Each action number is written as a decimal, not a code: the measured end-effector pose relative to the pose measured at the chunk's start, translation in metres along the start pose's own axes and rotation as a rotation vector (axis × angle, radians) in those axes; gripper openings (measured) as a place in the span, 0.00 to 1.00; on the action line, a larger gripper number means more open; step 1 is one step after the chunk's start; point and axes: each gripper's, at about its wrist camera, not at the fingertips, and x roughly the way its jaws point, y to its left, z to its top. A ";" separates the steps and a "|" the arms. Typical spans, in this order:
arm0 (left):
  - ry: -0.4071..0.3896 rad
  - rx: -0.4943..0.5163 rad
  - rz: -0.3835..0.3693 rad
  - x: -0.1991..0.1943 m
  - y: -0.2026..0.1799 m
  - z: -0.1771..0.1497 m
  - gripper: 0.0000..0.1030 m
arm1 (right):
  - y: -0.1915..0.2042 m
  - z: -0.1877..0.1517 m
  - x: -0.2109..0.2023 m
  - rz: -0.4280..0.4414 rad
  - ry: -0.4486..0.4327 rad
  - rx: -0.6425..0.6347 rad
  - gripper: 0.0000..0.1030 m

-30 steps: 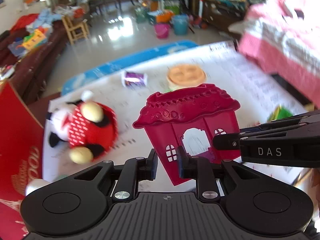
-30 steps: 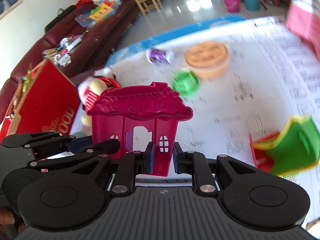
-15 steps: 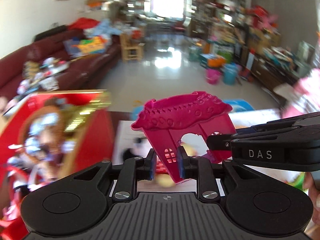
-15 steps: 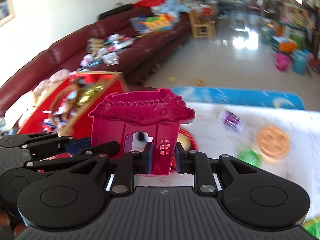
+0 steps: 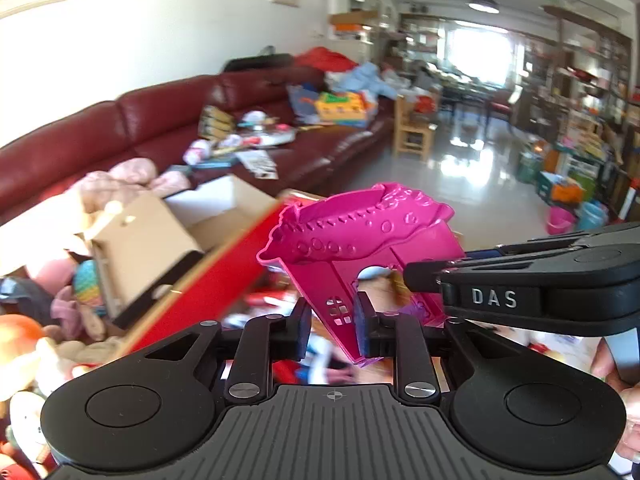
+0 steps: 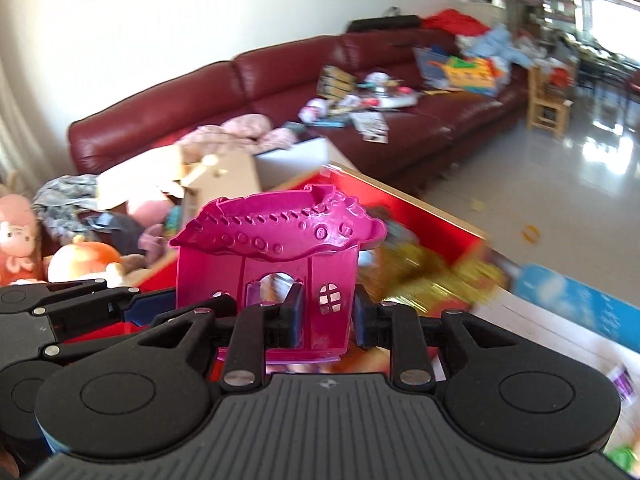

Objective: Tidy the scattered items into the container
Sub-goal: 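Lift the pink house with both grippers and carry it over the red box, then open both grippers to drop the pink house into the red box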

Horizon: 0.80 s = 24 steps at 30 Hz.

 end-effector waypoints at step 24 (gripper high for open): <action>0.128 -0.063 0.118 0.040 0.012 -0.032 0.89 | -0.020 -0.028 0.032 -0.045 0.090 0.040 0.93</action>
